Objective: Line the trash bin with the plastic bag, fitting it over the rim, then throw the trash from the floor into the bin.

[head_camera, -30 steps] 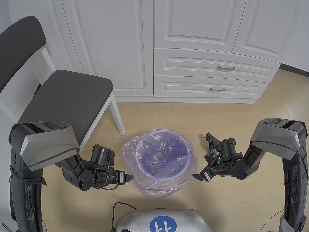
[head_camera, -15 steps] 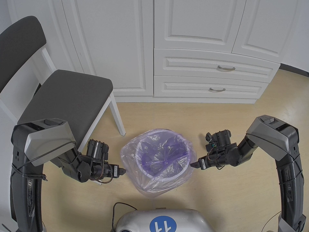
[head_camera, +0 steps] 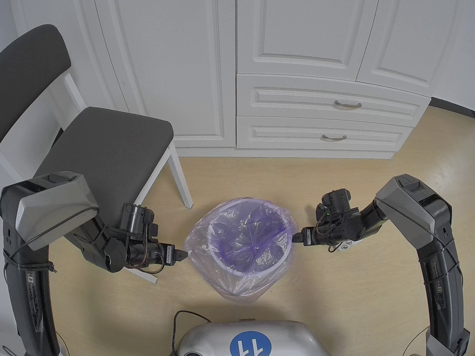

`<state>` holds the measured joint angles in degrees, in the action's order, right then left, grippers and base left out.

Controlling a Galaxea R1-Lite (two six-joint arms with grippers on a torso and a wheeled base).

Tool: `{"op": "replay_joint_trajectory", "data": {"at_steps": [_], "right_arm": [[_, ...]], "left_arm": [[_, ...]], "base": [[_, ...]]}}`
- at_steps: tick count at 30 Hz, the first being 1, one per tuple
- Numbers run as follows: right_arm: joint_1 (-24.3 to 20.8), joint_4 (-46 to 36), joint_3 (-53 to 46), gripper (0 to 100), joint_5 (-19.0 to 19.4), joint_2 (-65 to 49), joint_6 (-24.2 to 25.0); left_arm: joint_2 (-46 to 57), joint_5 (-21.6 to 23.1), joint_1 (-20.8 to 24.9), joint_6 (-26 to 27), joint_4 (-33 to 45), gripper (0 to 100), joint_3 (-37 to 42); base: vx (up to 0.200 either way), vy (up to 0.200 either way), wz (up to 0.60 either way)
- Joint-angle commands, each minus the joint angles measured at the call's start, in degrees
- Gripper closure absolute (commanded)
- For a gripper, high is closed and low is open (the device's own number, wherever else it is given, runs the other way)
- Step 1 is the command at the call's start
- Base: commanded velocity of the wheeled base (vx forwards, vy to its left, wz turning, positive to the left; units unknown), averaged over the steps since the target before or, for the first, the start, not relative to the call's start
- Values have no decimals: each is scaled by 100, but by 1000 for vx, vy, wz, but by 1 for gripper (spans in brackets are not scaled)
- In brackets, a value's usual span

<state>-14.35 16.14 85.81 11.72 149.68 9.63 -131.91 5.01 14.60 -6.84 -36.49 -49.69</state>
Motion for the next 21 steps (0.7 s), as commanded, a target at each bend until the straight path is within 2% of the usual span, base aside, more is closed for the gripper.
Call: {"op": "replay_joint_trajectory", "data": {"at_steps": [1,9,14,16,21], "right_arm": [[20,-23,120,0,59,132,109],[29,38,199,0,50,176,153],[125,821,516,0,-117,519,180],[178,1075,498,0,-152,607,153],[169,1075,656,0,-108,730,118]], "left_arm": [[544,220,218,-10,-87,0,109],[-774,158,218,51,247,0,-1113],[-1539,185,192,148,713,0,-2256],[-1680,193,130,262,1223,0,-2792],[-1996,193,-133,534,2796,0,-4145]], "base": [[0,0,0],[0,0,0],[0,0,0],[0,0,0],[0,0,0]]}}
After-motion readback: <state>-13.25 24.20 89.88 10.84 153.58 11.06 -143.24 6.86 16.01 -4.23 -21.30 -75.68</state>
